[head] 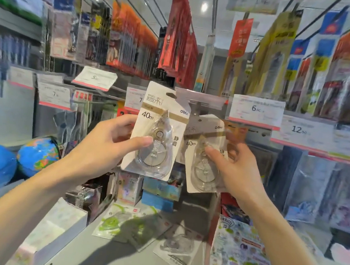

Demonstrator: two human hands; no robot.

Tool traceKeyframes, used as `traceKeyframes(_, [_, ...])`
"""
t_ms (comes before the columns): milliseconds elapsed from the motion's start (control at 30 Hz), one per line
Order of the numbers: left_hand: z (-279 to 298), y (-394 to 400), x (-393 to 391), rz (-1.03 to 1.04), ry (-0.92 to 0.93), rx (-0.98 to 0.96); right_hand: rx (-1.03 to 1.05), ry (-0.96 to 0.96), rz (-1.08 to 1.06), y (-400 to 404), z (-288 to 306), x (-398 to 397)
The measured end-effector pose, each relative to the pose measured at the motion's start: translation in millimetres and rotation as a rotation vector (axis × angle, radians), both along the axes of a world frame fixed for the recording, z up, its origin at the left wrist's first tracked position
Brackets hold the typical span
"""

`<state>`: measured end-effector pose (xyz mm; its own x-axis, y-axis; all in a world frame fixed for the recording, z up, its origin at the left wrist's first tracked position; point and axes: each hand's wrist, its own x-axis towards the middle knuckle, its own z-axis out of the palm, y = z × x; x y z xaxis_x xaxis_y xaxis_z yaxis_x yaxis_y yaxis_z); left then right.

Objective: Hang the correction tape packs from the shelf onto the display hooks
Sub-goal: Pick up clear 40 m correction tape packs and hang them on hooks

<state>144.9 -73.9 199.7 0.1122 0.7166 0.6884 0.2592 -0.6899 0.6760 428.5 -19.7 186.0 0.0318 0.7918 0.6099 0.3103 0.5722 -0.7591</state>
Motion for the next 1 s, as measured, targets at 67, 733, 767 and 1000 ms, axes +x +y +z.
traceKeyframes(67, [0.9, 2.6, -2.3, 0.004, 0.019, 0.006, -0.014, -0.008, -0.011, 6.8, 1.6, -6.5])
traceKeyframes(733, [-17.9, 24.7, -10.3, -0.002, 0.014, -0.006, 0.075, 0.082, -0.069, 50.2, -14.9, -40.9])
traceKeyframes(767, [-20.2, 26.9, -10.7, 0.005, 0.011, -0.009, 0.048, 0.084, -0.084, 56.2, -18.2, -41.9])
traceKeyframes(1000, [-30.0, 37.8, -9.0, 0.003, -0.066, -0.05, 0.095, 0.057, -0.201, 84.0, -24.9, -51.6])
